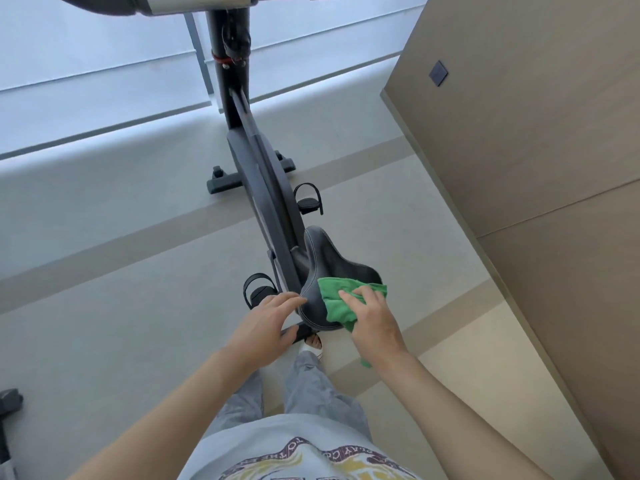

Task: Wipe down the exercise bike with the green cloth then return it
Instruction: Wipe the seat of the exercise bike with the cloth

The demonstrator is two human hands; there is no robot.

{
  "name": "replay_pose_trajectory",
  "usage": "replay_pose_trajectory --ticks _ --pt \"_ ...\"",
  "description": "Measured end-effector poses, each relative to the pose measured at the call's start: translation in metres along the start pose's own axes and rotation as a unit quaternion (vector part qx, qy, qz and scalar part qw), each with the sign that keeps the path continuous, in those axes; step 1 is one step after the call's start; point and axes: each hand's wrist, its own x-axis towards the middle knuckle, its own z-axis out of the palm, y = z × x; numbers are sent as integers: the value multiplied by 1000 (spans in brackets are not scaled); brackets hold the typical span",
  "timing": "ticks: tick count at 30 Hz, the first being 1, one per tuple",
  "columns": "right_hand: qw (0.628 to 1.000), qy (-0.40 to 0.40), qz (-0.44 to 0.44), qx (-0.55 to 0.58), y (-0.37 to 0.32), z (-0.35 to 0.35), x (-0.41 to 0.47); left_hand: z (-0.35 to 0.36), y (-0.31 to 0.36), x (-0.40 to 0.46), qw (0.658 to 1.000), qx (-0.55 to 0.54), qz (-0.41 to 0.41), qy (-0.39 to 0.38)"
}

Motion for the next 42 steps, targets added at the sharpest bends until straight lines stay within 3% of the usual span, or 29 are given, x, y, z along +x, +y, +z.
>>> replay_pose_trajectory --ticks 6,12,21,27,34,40,42 --pt "991 127 -20 30 -29 -32 57 8 3 4 999 19 4 -34" --pt "990 39 -43 -127 -44 -10 107 9 -1 3 996 67 -1 -65" --pt "988 57 -43 -135 0 9 17 10 -3 3 996 75 11 -56" --pt "996 -10 -4 -90 25 6 -16 11 -1 5 995 81 13 -52" --pt "989 142 -34 0 10 -32 34 13 -1 5 996 77 5 -47" --pt "997 -23 -62 -29 7 -25 88 10 0 5 995 85 1 -57" --pt "997 -20 -61 -36 13 -16 80 11 0 5 995 87 0 -57"
